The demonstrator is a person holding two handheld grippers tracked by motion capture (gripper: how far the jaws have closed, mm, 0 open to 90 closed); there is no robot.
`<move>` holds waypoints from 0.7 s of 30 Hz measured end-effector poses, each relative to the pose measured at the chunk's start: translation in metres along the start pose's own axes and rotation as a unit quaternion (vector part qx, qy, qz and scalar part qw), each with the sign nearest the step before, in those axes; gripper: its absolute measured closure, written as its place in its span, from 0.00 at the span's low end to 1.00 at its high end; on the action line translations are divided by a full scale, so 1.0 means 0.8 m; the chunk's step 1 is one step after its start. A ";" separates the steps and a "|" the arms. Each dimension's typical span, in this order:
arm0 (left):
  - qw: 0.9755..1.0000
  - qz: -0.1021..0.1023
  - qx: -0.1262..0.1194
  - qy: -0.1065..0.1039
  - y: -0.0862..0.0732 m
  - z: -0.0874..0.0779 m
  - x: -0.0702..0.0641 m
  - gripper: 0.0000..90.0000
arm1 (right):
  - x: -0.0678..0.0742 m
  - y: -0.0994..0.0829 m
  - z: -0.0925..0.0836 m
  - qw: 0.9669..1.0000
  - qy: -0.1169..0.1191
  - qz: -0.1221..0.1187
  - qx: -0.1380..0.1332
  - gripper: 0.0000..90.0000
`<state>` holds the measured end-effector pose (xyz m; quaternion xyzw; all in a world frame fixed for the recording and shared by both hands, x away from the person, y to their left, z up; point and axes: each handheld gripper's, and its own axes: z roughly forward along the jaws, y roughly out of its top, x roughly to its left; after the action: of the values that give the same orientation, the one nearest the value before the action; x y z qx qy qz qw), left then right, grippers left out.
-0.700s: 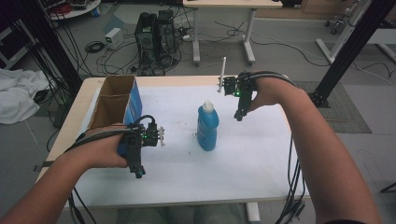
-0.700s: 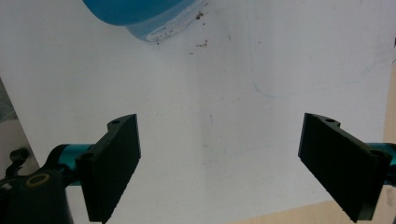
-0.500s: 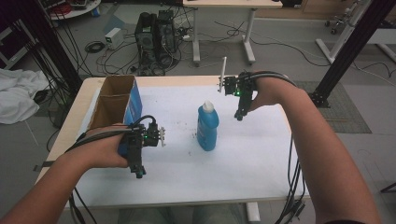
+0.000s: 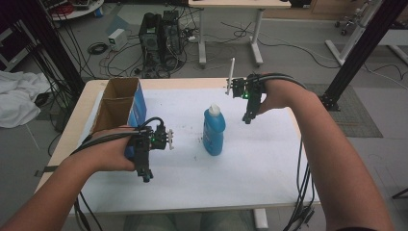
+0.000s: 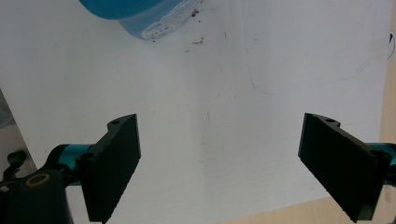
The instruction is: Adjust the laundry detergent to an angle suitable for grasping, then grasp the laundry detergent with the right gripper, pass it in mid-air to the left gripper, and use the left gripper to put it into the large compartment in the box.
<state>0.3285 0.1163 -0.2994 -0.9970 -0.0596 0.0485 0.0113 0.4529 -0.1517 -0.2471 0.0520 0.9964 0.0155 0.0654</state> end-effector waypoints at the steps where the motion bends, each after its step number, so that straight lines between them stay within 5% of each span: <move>1: 1.000 0.005 0.003 0.003 0.000 0.000 0.000 0.04 | 0.000 0.000 0.000 1.000 0.001 0.005 0.000 0.13; 21: 1.000 -0.002 -0.008 0.008 -0.009 0.002 -0.008 0.04 | 0.010 -0.004 0.003 1.000 -0.006 0.013 -0.013 0.13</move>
<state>0.3215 0.1226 -0.3005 -0.9973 -0.0614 0.0401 0.0038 0.4450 -0.1536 -0.2505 0.0645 0.9949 0.0291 0.0723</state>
